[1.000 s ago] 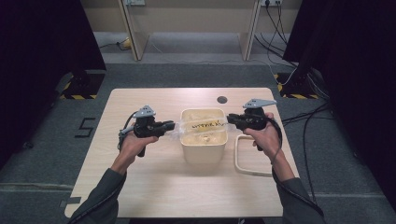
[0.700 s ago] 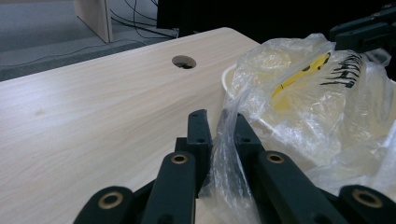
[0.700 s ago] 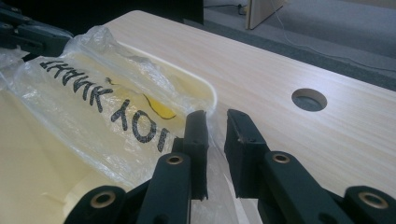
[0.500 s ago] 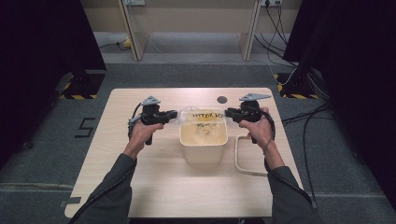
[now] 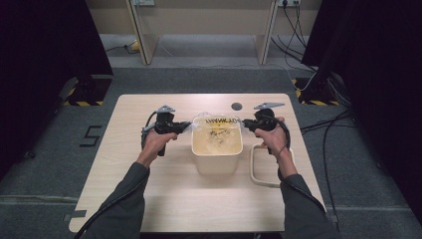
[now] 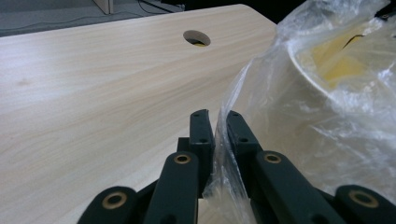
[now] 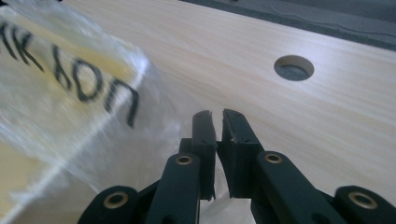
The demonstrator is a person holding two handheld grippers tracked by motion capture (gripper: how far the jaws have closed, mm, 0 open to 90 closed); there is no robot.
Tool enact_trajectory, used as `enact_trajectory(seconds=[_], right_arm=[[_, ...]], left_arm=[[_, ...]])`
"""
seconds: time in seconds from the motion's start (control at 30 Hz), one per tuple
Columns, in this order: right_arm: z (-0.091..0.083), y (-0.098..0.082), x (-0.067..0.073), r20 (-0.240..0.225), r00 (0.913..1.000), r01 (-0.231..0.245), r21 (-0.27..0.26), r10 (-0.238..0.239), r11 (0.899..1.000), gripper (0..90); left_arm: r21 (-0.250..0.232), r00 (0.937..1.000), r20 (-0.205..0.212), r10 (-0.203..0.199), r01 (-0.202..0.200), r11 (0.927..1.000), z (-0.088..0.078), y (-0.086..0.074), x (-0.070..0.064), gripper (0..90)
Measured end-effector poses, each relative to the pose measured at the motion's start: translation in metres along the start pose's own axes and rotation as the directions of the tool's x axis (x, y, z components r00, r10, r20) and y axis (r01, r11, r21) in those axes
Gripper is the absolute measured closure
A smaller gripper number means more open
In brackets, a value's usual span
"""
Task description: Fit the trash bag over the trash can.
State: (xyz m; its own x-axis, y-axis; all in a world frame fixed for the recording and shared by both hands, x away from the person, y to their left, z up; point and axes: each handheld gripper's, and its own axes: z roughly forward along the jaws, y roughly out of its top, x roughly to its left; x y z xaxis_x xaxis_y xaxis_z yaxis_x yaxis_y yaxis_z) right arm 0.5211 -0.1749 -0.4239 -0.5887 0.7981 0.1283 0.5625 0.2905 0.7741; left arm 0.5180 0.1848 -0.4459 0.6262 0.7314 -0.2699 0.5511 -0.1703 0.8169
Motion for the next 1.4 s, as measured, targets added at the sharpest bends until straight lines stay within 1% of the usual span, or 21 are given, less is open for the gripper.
enact_trajectory(seconds=[0.07, 0.13, 0.17, 0.2, 0.23, 0.3, 0.4, 0.47, 0.57, 0.63, 0.7, 0.77, 0.83, 0.9, 0.97, 1.03, 1.17, 1.23, 1.3, 1.37, 1.4], right_arm=[[0.0, -0.005, -0.001, -0.009, 0.9999, -0.005, -0.011, 0.005, 1.0, 81.2], [-0.007, -0.003, -0.001, 0.007, 0.9999, 0.009, -0.049, -0.008, 0.999, 76.7], [-0.012, 0.0, 0.0, 0.011, 0.9998, 0.016, -0.073, -0.015, 0.997, 74.4], [-0.017, 0.004, 0.001, 0.008, 0.9998, 0.019, -0.097, -0.018, 0.995, 72.6], [-0.024, 0.009, 0.003, 0.004, 0.9995, 0.031, -0.126, -0.03, 0.992, 70.1], [-0.032, 0.018, 0.008, -0.006, 0.9986, 0.051, -0.157, -0.053, 0.986, 65.2], [-0.036, 0.028, 0.017, -0.02, 0.9962, 0.079, -0.176, -0.084, 0.981, 59.8], [-0.034, 0.033, 0.023, -0.036, 0.9945, 0.091, -0.169, -0.098, 0.981, 55.9], [-0.022, 0.035, 0.029, -0.037, 0.9876, 0.147, -0.133, -0.153, 0.98, 55.9], [-0.014, 0.035, 0.029, -0.047, 0.9856, 0.156, -0.118, -0.163, 0.981, 58.4], [-0.009, 0.035, 0.029, -0.056, 0.983, 0.168, -0.108, -0.175, 0.98, 71.9], [-0.006, 0.035, 0.03, -0.054, 0.98, 0.184, -0.121, -0.192, 0.975, 80.3], [-0.006, 0.036, 0.028, -0.062, 0.9828, 0.164, -0.146, -0.174, 0.976, 85.1], [-0.006, 0.037, 0.023, -0.058, 0.9892, 0.123, -0.163, -0.134, 0.979, 86.8], [-0.003, 0.036, 0.019, -0.051, 0.9946, 0.082, -0.155, -0.091, 0.985, 87.1], [0.001, 0.034, 0.016, -0.065, 0.9971, 0.029, -0.142, -0.039, 0.989, 87.0], [0.006, 0.03, 0.014, -0.065, 0.9975, 0.021, -0.104, -0.028, 0.994, 86.5], [0.006, 0.026, 0.011, -0.088, 0.9962, -0.013, -0.111, 0.003, 0.994, 85.8], [0.005, 0.023, 0.009, -0.097, 0.9952, -0.027, -0.117, 0.015, 0.993, 84.8], [0.002, 0.021, 0.006, -0.088, 0.9956, -0.042, -0.11, 0.032, 0.993, 81.8], [0.001, 0.02, 0.004, -0.066, 0.9971, -0.042, -0.083, 0.037, 0.996, 79.9]], left_arm=[[-0.005, 0.9999, 0.001, 0.012, -0.012, 0.9999, 0.0, 0.001, -0.002, 82.7], [-0.01, 0.9997, 0.002, 0.025, -0.025, 0.9996, -0.001, 0.003, -0.004, 81.4], [-0.01, 0.9995, -0.001, 0.032, -0.032, 0.9994, -0.002, 0.004, -0.004, 80.7], [-0.013, 0.9996, -0.009, 0.028, -0.028, 0.9995, -0.003, 0.005, -0.005, 80.3], [-0.022, 0.9994, -0.004, 0.034, -0.034, 0.9992, -0.004, 0.006, -0.004, 79.9], [-0.031, 0.9993, -0.008, 0.037, -0.037, 0.9988, -0.005, 0.007, -0.004, 78.9], [-0.046, 0.999, -0.008, 0.045, -0.045, 0.9979, -0.008, 0.009, -0.006, 77.2], [-0.046, 0.9979, -0.007, 0.065, -0.065, 0.9968, -0.01, 0.011, -0.008, 76.9], [-0.048, 0.9968, -0.004, 0.079, -0.08, 0.9957, -0.012, 0.013, -0.012, 76.2], [-0.052, 0.9965, -0.002, 0.084, -0.084, 0.9951, -0.013, 0.014, -0.012, 75.9], [-0.053, 0.9964, 0.003, 0.085, -0.085, 0.995, -0.014, 0.015, -0.012, 76.3], [-0.051, 0.9956, -0.002, 0.093, -0.093, 0.9943, -0.015, 0.015, -0.011, 78.4], [-0.05, 0.9958, -0.003, 0.092, -0.092, 0.9945, -0.014, 0.014, -0.01, 79.3], [-0.05, 0.9961, -0.004, 0.088, -0.089, 0.9948, -0.013, 0.012, -0.009, 80.1], [-0.046, 0.9965, -0.001, 0.083, -0.083, 0.9955, -0.01, 0.01, -0.008, 80.5], [-0.042, 0.9968, 0.0, 0.08, -0.08, 0.9959, -0.008, 0.009, -0.009, 81.1], [-0.013, 0.995, -0.002, 0.1, -0.1, 0.9949, -0.004, 0.005, -0.011, 82.4], [0.0, 0.994, -0.003, 0.109, -0.109, 0.994, -0.003, 0.001, -0.011, 82.5], [0.02, 0.9939, -0.002, 0.11, -0.11, 0.9937, -0.001, -0.004, -0.011, 82.7], [0.05, 0.9946, 0.002, 0.104, -0.104, 0.9933, 0.002, -0.009, -0.009, 82.6], [0.057, 0.9959, 0.003, 0.091, -0.091, 0.9943, 0.004, -0.012, -0.008, 82.5]])
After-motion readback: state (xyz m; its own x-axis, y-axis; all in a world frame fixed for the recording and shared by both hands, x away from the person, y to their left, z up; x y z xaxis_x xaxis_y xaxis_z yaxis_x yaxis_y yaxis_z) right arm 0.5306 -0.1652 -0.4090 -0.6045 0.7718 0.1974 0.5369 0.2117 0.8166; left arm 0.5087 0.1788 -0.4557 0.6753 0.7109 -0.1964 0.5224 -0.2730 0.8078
